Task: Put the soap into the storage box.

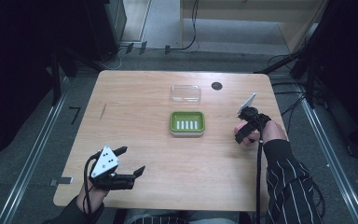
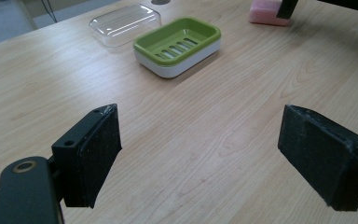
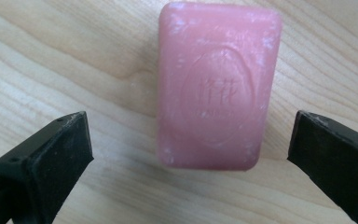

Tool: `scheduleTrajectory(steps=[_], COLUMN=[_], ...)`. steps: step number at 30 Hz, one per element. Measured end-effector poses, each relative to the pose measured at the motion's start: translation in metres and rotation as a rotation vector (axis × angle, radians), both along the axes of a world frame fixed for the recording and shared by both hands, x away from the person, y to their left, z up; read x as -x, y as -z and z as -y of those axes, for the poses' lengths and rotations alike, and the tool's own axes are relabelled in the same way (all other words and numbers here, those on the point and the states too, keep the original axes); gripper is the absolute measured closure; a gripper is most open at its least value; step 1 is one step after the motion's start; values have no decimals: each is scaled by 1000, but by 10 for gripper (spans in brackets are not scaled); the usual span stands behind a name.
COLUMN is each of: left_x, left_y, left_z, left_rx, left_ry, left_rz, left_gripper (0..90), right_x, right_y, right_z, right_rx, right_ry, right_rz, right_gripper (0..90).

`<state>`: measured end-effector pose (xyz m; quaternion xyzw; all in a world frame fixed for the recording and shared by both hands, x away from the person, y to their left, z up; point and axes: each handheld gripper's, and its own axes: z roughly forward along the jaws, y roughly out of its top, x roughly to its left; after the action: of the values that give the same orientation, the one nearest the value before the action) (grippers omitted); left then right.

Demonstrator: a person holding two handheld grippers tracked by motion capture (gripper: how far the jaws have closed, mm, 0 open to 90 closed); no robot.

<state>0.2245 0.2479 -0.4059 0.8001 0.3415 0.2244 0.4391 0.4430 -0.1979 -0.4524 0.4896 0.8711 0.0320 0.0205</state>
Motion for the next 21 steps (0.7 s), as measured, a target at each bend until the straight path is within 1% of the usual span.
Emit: scheduleTrajectory(steps=[6, 12, 15, 19, 20, 21], left_x=[0, 0, 0, 0, 0, 0], left_y=[0, 0, 0, 0, 0, 0], left_z=[0, 0, 0, 0, 0, -1], left_rx=[-3, -2, -2, -1, -2, -2], left_ry=[0, -1, -1, 0, -1, 0], left_rz=[-2, -4, -5, -5, -4, -5], left_gripper=[140, 140, 140, 140, 140, 140], right_x=[-8, -13, -14, -15, -16, -16], right_y=[3, 8, 8, 8, 8, 8], right_z=[0, -1, -1, -2, -2, -2], right_rx=[-1, 13, 9, 11, 2, 2], right_ry=[-10, -23, -35, -43, -43, -43], right_rz=[-6, -3, 18, 11, 11, 11], right_gripper=[0, 40, 130, 152, 187, 187])
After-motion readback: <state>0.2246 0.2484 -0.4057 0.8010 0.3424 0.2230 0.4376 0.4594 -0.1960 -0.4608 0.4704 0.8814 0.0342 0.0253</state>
